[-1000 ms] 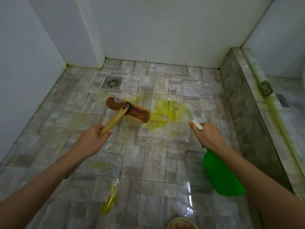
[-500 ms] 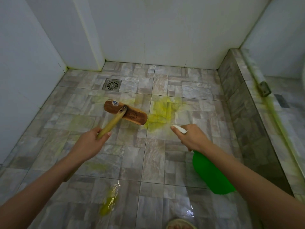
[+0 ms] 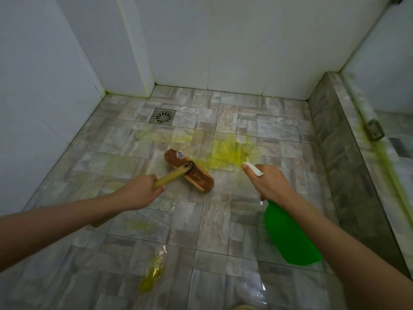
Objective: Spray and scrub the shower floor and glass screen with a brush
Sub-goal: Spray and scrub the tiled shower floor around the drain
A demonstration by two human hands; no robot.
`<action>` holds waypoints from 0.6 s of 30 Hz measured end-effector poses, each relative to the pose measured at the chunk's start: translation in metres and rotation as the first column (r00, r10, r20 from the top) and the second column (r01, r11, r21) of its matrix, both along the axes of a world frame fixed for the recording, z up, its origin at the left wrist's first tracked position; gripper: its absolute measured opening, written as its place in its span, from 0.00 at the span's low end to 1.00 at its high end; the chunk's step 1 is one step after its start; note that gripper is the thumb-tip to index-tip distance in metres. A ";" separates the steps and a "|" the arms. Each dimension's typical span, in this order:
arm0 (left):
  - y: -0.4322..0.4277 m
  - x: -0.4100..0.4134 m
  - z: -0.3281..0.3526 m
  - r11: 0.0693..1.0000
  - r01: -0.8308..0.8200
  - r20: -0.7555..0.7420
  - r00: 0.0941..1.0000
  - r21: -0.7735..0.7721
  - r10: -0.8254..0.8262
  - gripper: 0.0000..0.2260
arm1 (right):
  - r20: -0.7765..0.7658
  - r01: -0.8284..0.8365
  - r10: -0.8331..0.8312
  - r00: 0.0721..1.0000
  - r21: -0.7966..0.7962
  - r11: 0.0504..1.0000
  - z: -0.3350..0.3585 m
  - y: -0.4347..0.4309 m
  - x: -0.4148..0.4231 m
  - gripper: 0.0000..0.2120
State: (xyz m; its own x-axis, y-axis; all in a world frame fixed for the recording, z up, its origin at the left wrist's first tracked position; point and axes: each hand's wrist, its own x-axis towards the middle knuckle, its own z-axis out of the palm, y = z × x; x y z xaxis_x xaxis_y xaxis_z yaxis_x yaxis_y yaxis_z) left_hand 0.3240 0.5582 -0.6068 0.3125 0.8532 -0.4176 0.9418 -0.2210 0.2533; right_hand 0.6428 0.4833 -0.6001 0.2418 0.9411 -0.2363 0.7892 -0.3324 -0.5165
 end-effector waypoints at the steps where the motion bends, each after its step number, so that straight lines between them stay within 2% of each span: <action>1: -0.001 0.009 -0.003 0.998 0.053 -0.035 0.998 -0.026 -0.053 0.15 | 0.004 0.013 -0.013 1.000 0.007 1.000 0.001 0.002 0.003 0.27; 3: -0.009 0.033 -0.013 0.992 0.111 -0.041 0.993 -0.058 -0.113 0.14 | -0.016 0.058 -0.058 0.998 0.028 0.998 0.003 0.006 0.008 0.27; 5: -0.003 0.066 -0.022 0.997 0.065 0.016 0.998 -0.053 -0.064 0.14 | -0.052 0.102 -0.099 0.994 0.044 0.994 0.002 0.010 0.012 0.26; 8: 0.043 0.126 -0.030 0.990 -0.133 0.109 0.985 -0.051 0.137 0.14 | -0.089 0.143 -0.139 0.986 0.037 0.989 0.003 0.017 0.020 0.27; 10: 0.056 0.149 -0.033 0.948 -0.305 0.205 0.926 -0.089 0.317 0.14 | -0.083 0.175 -0.173 0.981 0.021 0.984 0.006 0.019 0.026 0.29; 12: 0.022 0.146 -0.042 0.914 -0.386 0.247 0.880 -0.128 0.406 0.15 | -0.066 0.197 -0.197 0.978 0.000 0.980 0.010 0.021 0.035 0.30; 16: -0.111 0.130 -0.040 0.887 -0.422 0.170 0.875 -0.187 0.452 0.16 | -0.096 0.251 -0.252 0.963 -0.024 0.968 0.020 0.022 0.052 0.30; 18: -0.097 0.144 -0.035 0.898 -0.412 0.156 0.888 -0.153 0.433 0.14 | -0.111 0.281 -0.281 0.953 -0.016 0.960 0.022 0.025 0.053 0.30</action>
